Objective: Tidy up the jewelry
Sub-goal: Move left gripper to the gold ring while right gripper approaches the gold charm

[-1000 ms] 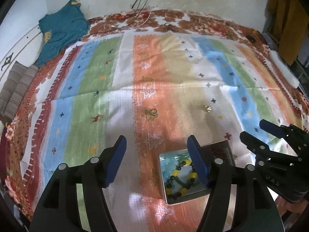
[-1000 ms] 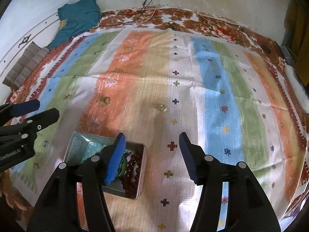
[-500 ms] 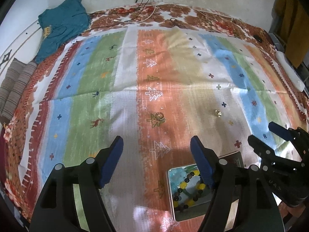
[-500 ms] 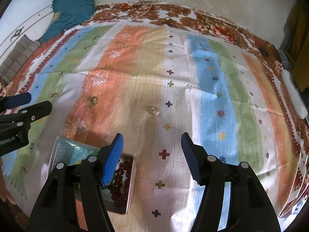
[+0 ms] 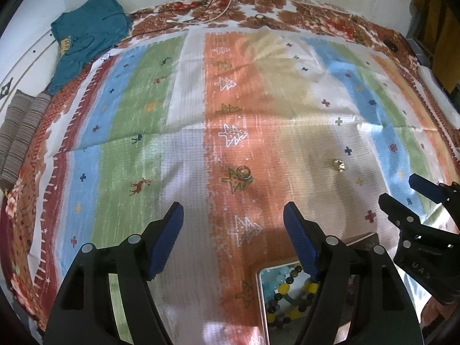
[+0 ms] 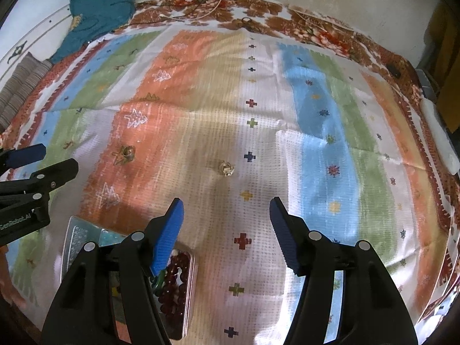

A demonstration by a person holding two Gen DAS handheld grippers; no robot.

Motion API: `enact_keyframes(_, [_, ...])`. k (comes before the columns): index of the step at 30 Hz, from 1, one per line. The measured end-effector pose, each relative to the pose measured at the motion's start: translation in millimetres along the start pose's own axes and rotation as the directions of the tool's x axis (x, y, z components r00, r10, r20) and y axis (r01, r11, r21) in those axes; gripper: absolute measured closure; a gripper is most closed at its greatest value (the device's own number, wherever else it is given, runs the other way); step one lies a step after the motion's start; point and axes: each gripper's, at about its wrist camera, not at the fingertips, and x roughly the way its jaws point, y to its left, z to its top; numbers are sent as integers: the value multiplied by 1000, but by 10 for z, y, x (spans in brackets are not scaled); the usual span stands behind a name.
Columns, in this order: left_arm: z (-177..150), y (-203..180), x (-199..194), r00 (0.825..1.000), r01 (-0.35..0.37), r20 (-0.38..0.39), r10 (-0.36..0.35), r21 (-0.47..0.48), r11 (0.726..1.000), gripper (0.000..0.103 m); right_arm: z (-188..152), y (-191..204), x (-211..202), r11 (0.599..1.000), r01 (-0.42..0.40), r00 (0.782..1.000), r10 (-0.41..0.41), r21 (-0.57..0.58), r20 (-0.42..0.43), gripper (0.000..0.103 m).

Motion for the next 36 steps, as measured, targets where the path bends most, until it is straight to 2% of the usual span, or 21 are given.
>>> enact_keyframes(15, [115, 23, 347, 998, -1, -56, 2, 9, 1000, 31, 145, 24, 297, 1000, -8, 998, 8, 2, -55, 41])
enact_keyframes(27, [227, 25, 644, 995, 12, -102, -10, 18, 1000, 32, 193, -13, 686, 1000, 4, 993, -3, 5, -119, 41])
enact_keyframes(36, [322, -64, 781, 993, 26, -114, -19, 53, 998, 34, 263, -10, 878, 1000, 14, 991, -15, -9, -134, 41])
